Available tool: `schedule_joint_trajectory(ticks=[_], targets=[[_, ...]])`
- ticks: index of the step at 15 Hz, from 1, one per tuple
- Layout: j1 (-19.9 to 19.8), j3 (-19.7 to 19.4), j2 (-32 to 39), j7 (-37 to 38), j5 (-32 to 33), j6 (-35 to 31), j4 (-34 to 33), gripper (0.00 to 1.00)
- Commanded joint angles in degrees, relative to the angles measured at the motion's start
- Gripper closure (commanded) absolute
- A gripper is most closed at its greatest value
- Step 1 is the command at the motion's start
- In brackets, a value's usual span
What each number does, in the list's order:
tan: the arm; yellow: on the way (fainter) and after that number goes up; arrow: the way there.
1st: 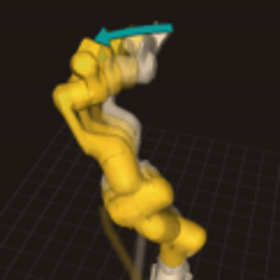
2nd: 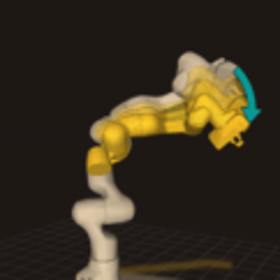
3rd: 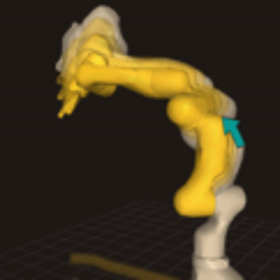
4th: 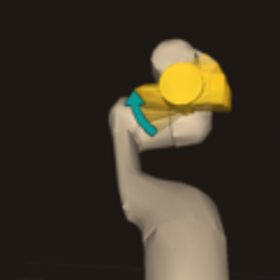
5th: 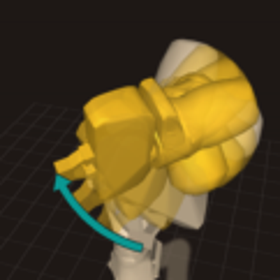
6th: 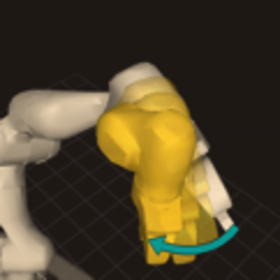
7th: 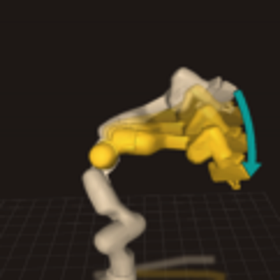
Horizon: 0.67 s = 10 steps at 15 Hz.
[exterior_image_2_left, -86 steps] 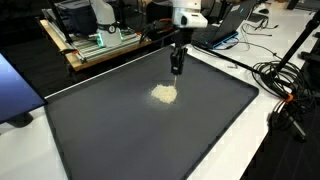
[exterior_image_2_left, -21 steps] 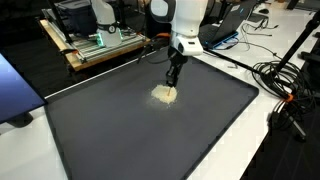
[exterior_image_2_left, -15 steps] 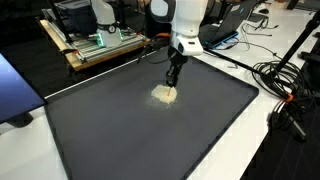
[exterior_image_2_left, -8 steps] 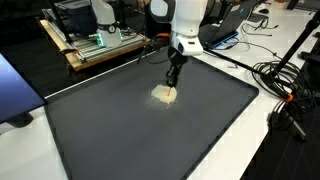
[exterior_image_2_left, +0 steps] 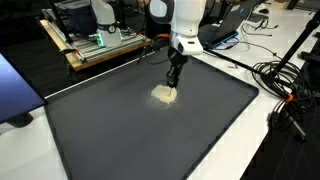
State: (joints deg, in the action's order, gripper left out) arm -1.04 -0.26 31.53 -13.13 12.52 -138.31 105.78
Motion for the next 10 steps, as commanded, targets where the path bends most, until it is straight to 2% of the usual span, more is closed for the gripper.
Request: schedule_joint_trajectory(ticks=[1,7,10], targets=[[0.4,-0.5,-2.8,0.7,0.8,-1.3,3.4,0.97],[1.9,-1.6,-7.4,3.4,3.0,-4.0,7.9,0.97],[3.8,-2.8,-9.5,7.1,6.5,-4.9,9.9,0.97]])
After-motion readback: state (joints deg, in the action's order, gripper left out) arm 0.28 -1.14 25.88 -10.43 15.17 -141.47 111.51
